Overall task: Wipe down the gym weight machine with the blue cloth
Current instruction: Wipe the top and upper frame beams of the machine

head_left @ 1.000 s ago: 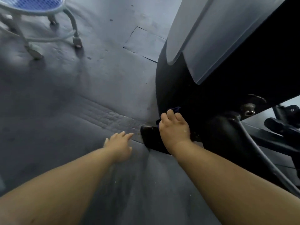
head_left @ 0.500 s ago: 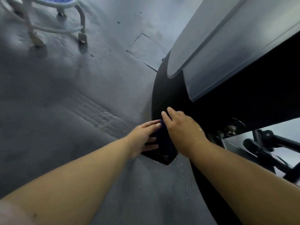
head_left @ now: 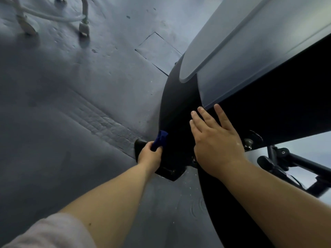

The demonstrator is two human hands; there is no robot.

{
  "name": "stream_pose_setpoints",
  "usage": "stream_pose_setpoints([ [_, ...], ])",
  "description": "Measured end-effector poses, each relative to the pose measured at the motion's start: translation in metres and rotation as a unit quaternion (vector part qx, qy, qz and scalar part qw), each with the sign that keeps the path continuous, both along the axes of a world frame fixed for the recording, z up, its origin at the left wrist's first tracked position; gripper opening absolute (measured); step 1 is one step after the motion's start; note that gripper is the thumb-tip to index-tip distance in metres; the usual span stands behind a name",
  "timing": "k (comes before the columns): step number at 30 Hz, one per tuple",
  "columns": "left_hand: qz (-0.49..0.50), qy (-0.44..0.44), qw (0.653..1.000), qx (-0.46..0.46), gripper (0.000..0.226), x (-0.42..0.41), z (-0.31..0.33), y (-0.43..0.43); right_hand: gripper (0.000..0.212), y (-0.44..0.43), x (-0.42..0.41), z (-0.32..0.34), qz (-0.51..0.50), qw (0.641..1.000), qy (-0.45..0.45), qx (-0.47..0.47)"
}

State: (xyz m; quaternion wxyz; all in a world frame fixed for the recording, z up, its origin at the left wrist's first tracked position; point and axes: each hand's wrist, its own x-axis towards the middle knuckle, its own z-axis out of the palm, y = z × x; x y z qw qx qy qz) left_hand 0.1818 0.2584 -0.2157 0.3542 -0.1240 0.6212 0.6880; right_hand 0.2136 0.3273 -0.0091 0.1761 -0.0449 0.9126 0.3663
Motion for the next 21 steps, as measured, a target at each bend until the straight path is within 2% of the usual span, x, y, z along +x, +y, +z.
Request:
stream_pose_setpoints([
  [3,0.042,0.062,0.997,0.035,0.016,0.005,0.01,0.006,0.06,0.0,0.002,0.0,-0.008,1.0,0.003,-0.004],
  [6,0.022,0.167,0.985,-0.027,0.029,0.011,0.017,0.012,0.061,-0.001,0.007,-0.001,-0.011,1.0,0.006,-0.013],
  [7,0.004,0.159,0.986,-0.057,0.033,0.01,0.013,0.013,0.061,-0.001,0.008,-0.002,-0.013,1.0,0.004,-0.01],
  [9,-0.039,0.089,0.99,-0.104,0.034,0.006,-0.003,0.01,0.06,-0.003,0.011,-0.003,-0.023,1.0,0.0,-0.005],
  [11,-0.113,0.048,0.983,-0.134,0.032,0.004,-0.019,0.001,0.061,-0.006,0.013,-0.008,-0.038,0.999,0.011,-0.003],
  [13,-0.16,0.05,0.974,-0.153,0.029,0.004,-0.029,-0.01,0.062,-0.011,0.013,-0.015,-0.054,0.998,0.021,0.004],
  [17,-0.178,0.063,0.971,-0.144,0.021,-0.006,-0.028,-0.036,0.063,-0.02,0.009,-0.04,-0.082,0.997,-0.009,0.01],
  [21,-0.171,0.104,0.961,-0.191,0.024,-0.038,-0.019,-0.062,0.065,-0.027,-0.002,-0.082,-0.117,0.992,-0.021,-0.052],
])
